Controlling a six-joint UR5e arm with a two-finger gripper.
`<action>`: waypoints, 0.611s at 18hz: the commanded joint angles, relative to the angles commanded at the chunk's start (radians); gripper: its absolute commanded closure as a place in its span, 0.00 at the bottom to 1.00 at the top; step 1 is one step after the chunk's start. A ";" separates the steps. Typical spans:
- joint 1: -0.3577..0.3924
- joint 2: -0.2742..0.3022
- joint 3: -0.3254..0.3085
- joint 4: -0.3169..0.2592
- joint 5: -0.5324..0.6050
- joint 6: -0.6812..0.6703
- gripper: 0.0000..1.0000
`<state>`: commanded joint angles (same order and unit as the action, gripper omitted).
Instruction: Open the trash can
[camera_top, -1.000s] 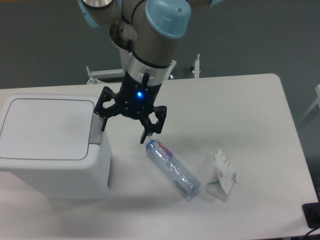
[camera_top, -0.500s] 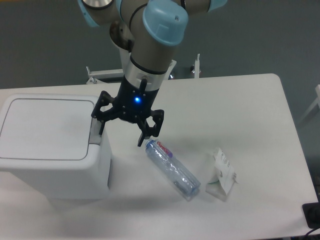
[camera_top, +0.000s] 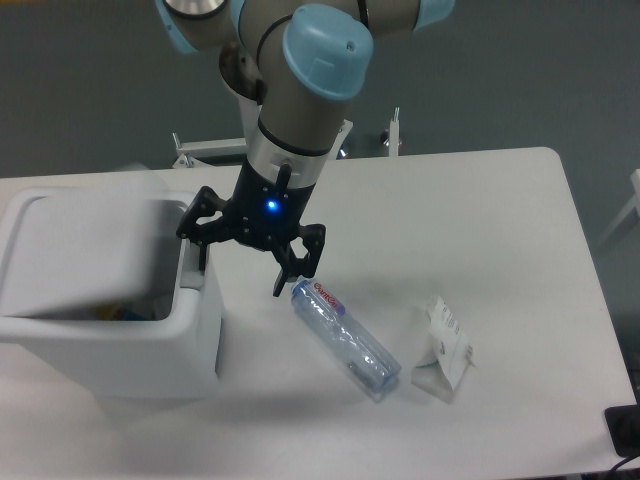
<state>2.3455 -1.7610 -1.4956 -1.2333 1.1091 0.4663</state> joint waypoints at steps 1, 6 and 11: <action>0.000 0.000 0.000 0.000 0.000 0.000 0.00; 0.002 0.000 0.006 0.002 0.000 0.002 0.00; 0.011 -0.002 0.023 0.032 0.000 0.008 0.00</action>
<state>2.3561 -1.7625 -1.4726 -1.2012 1.1091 0.4740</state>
